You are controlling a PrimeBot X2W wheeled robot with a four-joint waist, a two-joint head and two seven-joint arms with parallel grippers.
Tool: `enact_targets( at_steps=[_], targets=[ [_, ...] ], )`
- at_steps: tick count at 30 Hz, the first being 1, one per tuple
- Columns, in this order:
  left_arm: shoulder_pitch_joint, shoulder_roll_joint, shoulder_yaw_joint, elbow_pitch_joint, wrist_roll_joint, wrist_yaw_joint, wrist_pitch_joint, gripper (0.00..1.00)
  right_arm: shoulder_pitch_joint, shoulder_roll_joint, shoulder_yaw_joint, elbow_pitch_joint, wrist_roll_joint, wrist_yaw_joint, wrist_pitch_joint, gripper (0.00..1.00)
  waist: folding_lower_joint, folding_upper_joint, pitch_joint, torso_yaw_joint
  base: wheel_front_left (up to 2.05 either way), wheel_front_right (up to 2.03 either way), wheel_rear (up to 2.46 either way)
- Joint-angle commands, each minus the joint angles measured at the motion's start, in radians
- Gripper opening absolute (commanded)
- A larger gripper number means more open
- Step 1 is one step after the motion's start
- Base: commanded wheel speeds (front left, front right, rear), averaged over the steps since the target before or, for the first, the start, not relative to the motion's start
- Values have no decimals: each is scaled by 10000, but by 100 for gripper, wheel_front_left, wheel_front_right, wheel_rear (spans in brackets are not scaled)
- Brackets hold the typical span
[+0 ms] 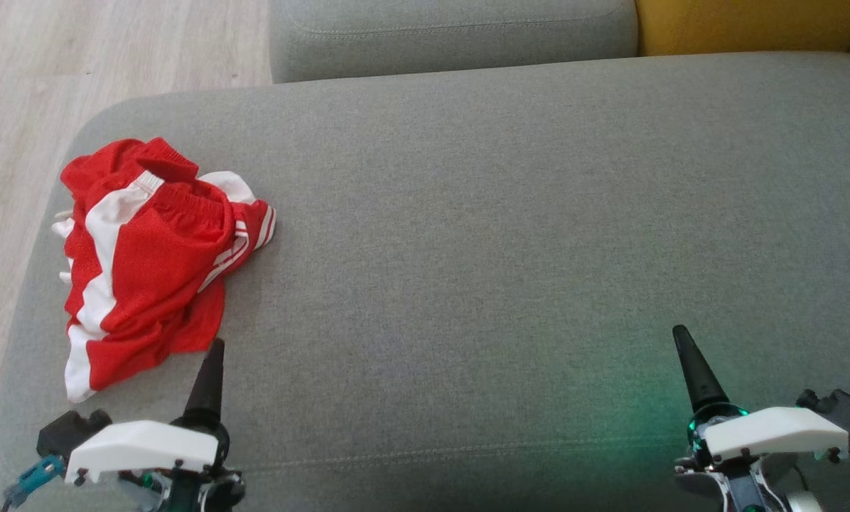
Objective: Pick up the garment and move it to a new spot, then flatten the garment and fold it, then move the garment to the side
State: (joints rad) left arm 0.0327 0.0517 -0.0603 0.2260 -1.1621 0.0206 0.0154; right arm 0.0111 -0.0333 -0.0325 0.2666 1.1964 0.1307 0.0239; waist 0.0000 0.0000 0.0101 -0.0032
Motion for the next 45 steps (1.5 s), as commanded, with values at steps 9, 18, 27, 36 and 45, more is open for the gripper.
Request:
enact_targets(
  at_steps=[9, 18, 27, 36, 45],
  targets=[
    [-611, 630, -748, -737, 1247, 1141, -349, 100, -328, -68, 347, -651, -1301, 1, -412, 100, 0, 0, 40, -16, 0, 0, 0],
    [-770, 999, -1387, -1104, 2197, 2070, -583, 100, -331, -78, 531, -901, -2264, 1, -648, 100, 0, 0, 70, -20, 0, 0, 0],
    [-911, 1410, -2103, -1496, 3299, 3040, -846, 100, -339, -89, 718, -1149, -3373, 1, -913, 100, 0, 0, 79, -43, 0, 0, 0],
    [-1140, 1895, -2989, -2071, 4575, 4150, -1109, 100, -343, -100, 960, -1402, -4402, 1, -1179, 100, 0, 0, 84, -60, 0, 0, 0],
    [-1385, 2399, -3990, -2531, 5726, 5271, -1401, 100, -337, -112, 1258, -1653, -5566, 1, -1473, 100, 0, 0, 62, -72, 0, 0, 0]
  ],
)
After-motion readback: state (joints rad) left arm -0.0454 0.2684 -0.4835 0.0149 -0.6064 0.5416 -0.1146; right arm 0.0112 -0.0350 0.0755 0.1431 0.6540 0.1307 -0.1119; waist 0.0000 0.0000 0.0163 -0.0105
